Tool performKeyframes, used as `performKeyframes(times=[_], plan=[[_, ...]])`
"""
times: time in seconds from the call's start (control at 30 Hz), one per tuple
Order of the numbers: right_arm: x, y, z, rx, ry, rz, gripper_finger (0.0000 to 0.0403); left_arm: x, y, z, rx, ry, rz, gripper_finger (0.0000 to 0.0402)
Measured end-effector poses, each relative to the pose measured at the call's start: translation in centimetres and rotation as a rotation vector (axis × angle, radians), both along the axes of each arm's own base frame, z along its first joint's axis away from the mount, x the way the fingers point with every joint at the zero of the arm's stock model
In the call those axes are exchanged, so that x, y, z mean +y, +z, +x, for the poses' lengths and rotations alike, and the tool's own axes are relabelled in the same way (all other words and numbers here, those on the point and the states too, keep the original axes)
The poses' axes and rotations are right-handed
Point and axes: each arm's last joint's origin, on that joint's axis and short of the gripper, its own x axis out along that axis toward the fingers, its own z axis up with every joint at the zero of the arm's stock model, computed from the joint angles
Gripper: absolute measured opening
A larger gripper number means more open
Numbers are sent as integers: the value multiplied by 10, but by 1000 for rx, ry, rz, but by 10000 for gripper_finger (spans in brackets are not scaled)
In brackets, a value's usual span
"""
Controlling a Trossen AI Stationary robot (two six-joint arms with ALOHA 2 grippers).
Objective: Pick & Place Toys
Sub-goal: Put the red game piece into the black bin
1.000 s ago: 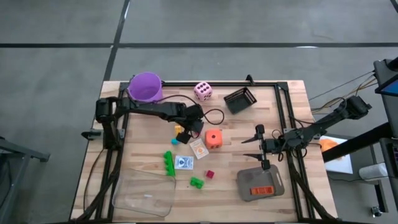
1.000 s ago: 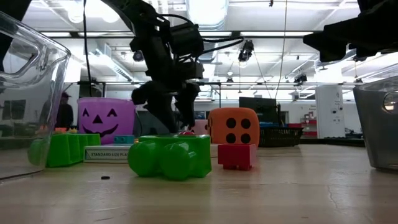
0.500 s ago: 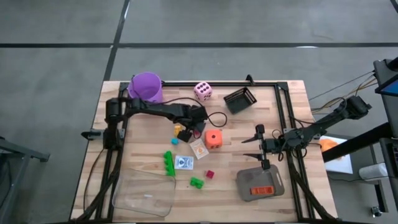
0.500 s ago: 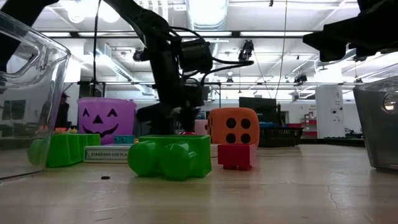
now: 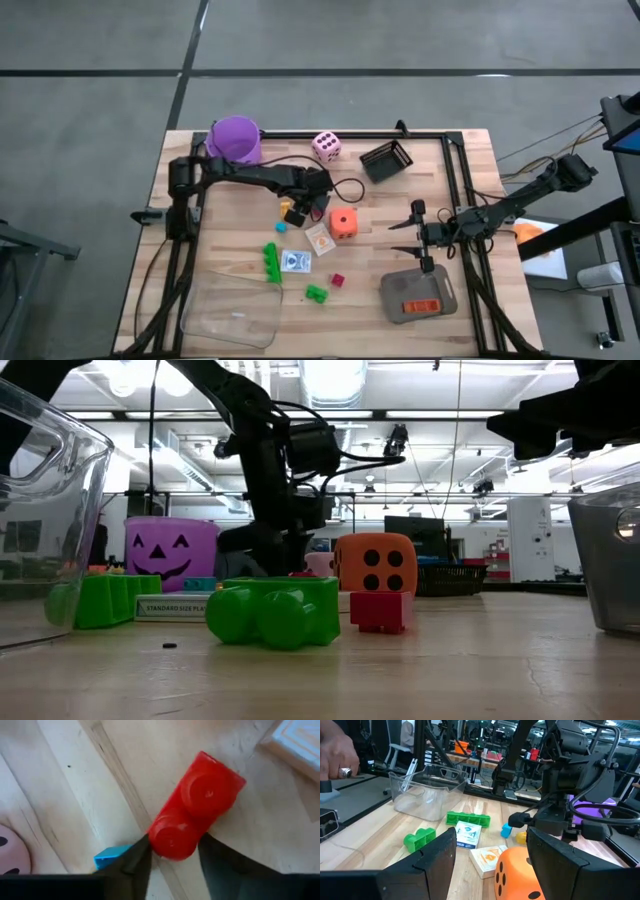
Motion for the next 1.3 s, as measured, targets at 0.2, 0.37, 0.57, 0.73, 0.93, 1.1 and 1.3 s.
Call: performKeyframes(times=[0.2,0.37,0.57,0.73,0.93,1.1,1.3], plan=[[0,0,0,0,0,0,238,-1,-1,0,8,-5,-5,54],[0,0,0,0,-4,0,238,-1,-1,0,9,-24,-2,5],[0,0,0,0,-5,0,238,-1,4,-1,-4,-22,9,31],[0,0,0,0,-8,0,238,-2,13,-1,-51,65,-2,60],[0,0,0,0,-8,0,238,6,24,-8,-66,207,40,146],[0,0,0,1,-8,0,238,15,24,-8,-87,240,25,248],[0,0,0,3,-7,-1,238,27,20,-7,-113,278,5,318]])
